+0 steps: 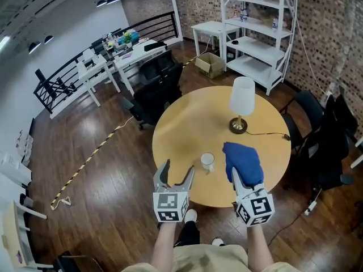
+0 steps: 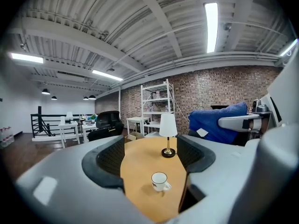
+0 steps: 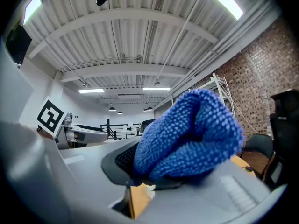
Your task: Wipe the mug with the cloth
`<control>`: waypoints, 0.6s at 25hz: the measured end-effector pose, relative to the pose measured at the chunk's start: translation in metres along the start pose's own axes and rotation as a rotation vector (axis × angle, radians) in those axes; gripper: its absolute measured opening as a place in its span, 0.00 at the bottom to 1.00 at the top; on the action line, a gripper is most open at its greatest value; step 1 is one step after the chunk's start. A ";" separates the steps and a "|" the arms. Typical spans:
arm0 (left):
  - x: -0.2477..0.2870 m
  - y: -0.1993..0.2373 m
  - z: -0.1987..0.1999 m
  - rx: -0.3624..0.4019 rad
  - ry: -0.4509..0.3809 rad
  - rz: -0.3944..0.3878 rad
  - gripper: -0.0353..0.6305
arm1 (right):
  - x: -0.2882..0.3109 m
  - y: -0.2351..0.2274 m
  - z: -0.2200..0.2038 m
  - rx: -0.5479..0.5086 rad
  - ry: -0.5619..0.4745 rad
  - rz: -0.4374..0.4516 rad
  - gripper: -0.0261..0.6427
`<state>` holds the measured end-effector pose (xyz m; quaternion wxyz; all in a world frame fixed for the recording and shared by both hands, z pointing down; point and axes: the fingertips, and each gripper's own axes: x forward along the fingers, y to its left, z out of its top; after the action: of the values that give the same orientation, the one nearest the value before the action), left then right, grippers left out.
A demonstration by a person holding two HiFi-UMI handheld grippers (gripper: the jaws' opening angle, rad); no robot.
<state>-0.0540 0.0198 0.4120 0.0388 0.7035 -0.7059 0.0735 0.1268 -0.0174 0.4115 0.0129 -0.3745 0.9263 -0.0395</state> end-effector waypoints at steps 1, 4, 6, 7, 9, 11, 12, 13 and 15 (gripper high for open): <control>0.012 0.003 -0.002 -0.001 -0.001 -0.015 0.56 | 0.008 -0.002 -0.004 -0.010 0.005 -0.006 0.13; 0.060 0.010 -0.003 -0.005 -0.004 -0.090 0.56 | 0.035 -0.016 -0.012 -0.038 0.028 -0.056 0.13; 0.090 0.019 0.004 0.001 -0.008 -0.147 0.56 | 0.056 -0.021 -0.012 -0.059 0.045 -0.084 0.13; 0.103 0.025 0.009 0.002 -0.014 -0.173 0.56 | 0.065 -0.021 -0.011 -0.070 0.051 -0.095 0.13; 0.125 0.035 0.017 -0.003 -0.026 -0.219 0.56 | 0.081 -0.023 -0.010 -0.080 0.061 -0.128 0.13; 0.146 0.040 0.017 -0.009 -0.018 -0.273 0.56 | 0.097 -0.027 -0.013 -0.081 0.080 -0.168 0.13; 0.154 0.041 0.014 -0.009 -0.005 -0.302 0.56 | 0.104 -0.029 -0.016 -0.082 0.095 -0.185 0.13; 0.161 0.042 0.008 -0.009 0.012 -0.328 0.56 | 0.111 -0.030 -0.020 -0.083 0.112 -0.198 0.13; 0.171 0.046 -0.007 -0.018 0.042 -0.364 0.56 | 0.118 -0.031 -0.031 -0.081 0.146 -0.221 0.13</control>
<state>-0.1019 -0.1480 0.4442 0.0725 0.8176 -0.5664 0.0738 0.0613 -0.1195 0.4457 -0.0742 -0.4703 0.8788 -0.0304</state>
